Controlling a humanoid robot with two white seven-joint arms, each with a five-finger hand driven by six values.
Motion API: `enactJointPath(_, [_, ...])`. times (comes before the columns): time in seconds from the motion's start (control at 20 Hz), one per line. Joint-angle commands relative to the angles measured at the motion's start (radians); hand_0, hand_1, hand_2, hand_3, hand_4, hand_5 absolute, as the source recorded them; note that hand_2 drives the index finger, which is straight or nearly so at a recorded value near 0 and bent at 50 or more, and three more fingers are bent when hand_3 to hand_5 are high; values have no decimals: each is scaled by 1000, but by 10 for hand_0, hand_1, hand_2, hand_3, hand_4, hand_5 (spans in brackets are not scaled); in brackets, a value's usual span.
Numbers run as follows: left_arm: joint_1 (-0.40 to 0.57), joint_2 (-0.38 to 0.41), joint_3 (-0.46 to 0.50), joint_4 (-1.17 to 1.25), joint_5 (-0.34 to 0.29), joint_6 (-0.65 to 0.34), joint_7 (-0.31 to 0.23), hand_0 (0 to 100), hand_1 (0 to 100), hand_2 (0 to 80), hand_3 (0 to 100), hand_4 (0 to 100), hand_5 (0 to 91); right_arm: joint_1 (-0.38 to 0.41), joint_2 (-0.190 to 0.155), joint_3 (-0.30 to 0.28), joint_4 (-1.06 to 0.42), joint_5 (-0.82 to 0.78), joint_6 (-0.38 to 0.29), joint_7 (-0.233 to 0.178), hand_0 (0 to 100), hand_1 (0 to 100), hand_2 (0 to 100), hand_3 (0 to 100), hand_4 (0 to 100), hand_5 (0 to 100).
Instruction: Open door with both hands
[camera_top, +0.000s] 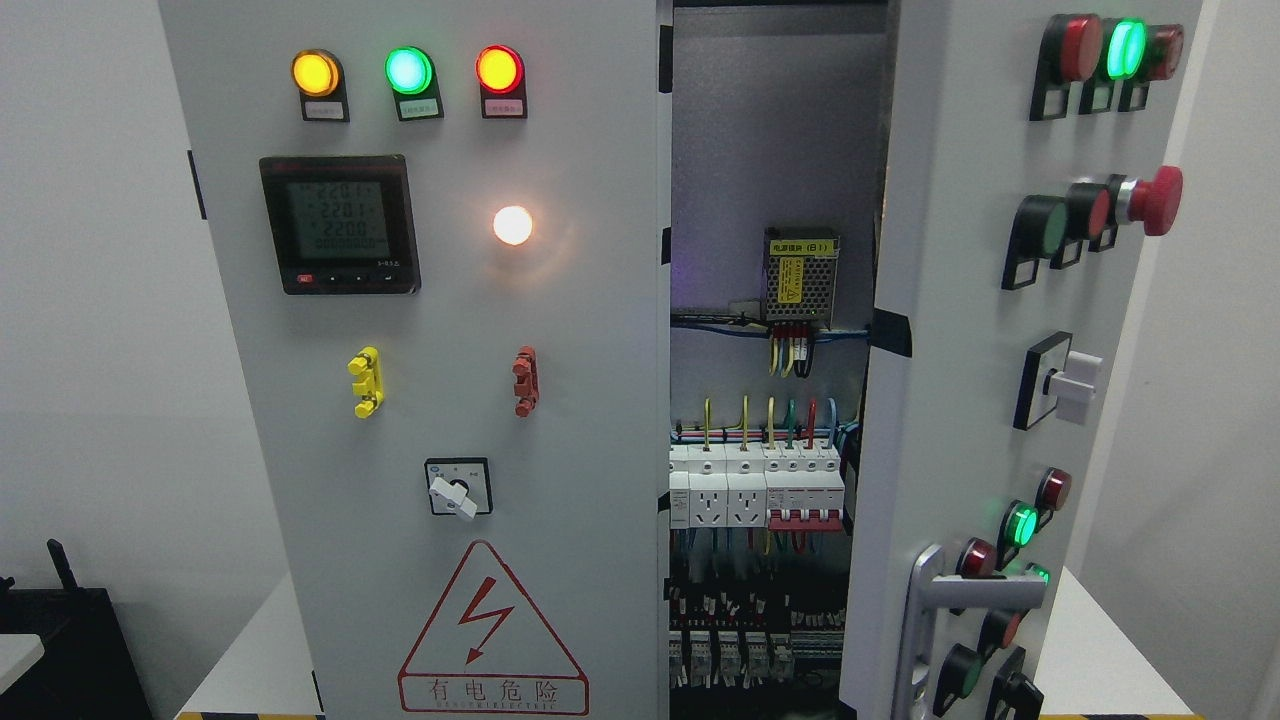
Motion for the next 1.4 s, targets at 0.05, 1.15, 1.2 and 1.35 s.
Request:
enactJointPath(0.05, [-40,265,65,-294,204,-2,-2,0,0,0,0,33,0,0,0,0,0,0,1,0,0,0,0,0,0,0])
enactJointPath(1.15, [-640,726,-188,-303,742,9,-150,0,0,0,0,33,0,0,0,0,0,0,-1,0,0,0,0,0,0,0])
enactJointPath(1.2, [-655,755,-188,-304,774,12,-167,0,0,0,0,33,0,0,0,0,0,0,-1,0,0,0,0,0,0,0])
enactJointPath(1.35, [-695,832,-188,-321,846,13,-201,0,0,0,0,32,0,0,0,0,0,0,-1,0,0,0,0,0,0,0])
